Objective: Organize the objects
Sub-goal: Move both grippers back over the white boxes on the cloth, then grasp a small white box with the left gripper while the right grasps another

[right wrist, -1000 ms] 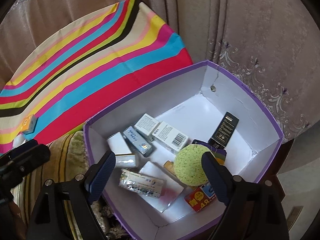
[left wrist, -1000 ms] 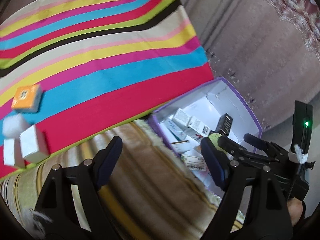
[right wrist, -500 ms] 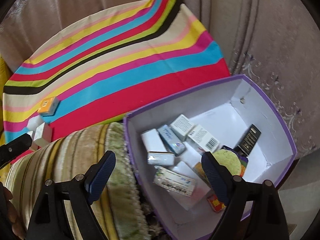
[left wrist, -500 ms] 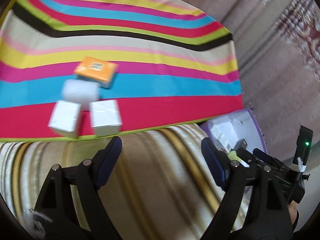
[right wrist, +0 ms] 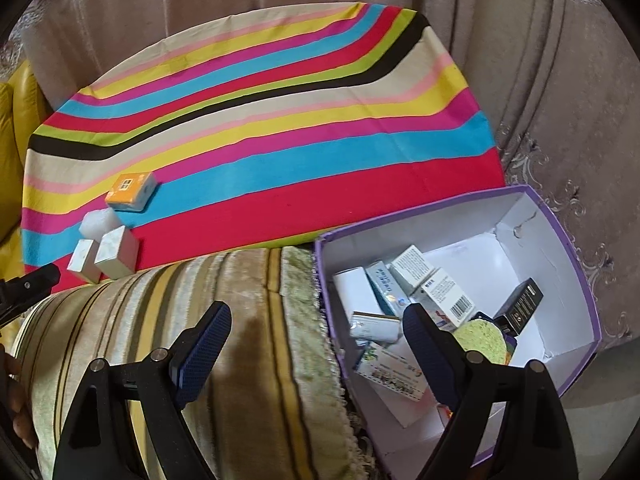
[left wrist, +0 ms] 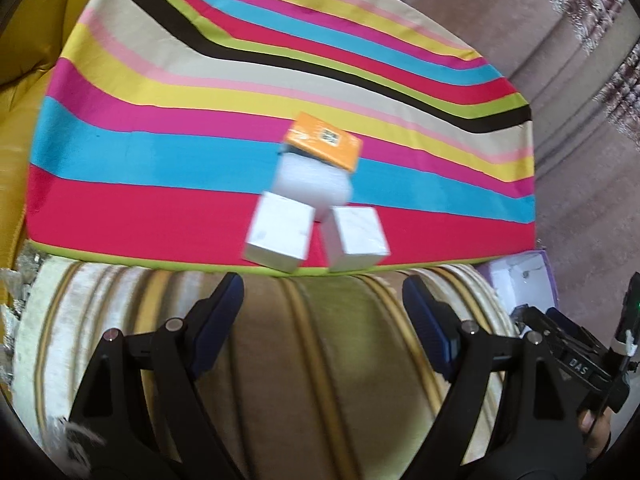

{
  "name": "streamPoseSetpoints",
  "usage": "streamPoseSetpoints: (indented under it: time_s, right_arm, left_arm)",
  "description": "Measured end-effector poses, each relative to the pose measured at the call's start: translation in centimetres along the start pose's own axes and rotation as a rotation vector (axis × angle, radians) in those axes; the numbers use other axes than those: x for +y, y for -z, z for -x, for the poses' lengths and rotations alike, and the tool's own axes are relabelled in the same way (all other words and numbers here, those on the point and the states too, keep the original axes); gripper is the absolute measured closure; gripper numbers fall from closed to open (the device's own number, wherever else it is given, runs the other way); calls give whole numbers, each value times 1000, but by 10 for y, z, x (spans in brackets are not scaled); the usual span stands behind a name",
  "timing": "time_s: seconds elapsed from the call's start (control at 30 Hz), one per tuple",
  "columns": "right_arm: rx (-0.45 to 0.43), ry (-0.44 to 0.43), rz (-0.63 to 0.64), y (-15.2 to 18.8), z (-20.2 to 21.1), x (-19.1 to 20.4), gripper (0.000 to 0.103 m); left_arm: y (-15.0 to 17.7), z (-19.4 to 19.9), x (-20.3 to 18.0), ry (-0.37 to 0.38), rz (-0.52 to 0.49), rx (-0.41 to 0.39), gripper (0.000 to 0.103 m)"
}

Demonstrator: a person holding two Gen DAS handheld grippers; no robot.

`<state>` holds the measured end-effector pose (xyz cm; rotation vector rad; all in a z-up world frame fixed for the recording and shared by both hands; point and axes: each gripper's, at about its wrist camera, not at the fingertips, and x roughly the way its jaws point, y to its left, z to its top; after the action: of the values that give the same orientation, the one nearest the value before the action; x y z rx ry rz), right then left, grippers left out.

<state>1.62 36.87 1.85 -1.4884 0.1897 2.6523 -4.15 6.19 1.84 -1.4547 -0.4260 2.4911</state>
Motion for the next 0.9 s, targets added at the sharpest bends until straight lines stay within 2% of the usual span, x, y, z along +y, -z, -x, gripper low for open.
streamPoseSetpoints:
  time_s: [0.27, 0.53, 0.63, 0.7, 0.77, 0.9]
  right_arm:
    - [7, -34, 59, -5, -2, 31, 14]
    - [21, -70, 138, -11, -10, 72, 14]
    - [27, -90, 175, -13, -14, 92, 14]
    - [32, -100, 195, -14, -17, 104, 14]
    - [36, -107, 222, -16, -21, 119, 14]
    - [45, -114, 276, -18, -28, 141, 14]
  left_arm:
    - [-15, -18, 20, -52, -22, 57, 19]
    - [-31, -49, 16, -92, -109, 128, 20]
    - [-33, -58, 12, -121, -145, 141, 28]
    - [-34, -64, 12, -126, -157, 155, 48]
    - [-32, -67, 15, -117, -147, 164, 56]
    - [-30, -63, 21, -93, -122, 149, 58]
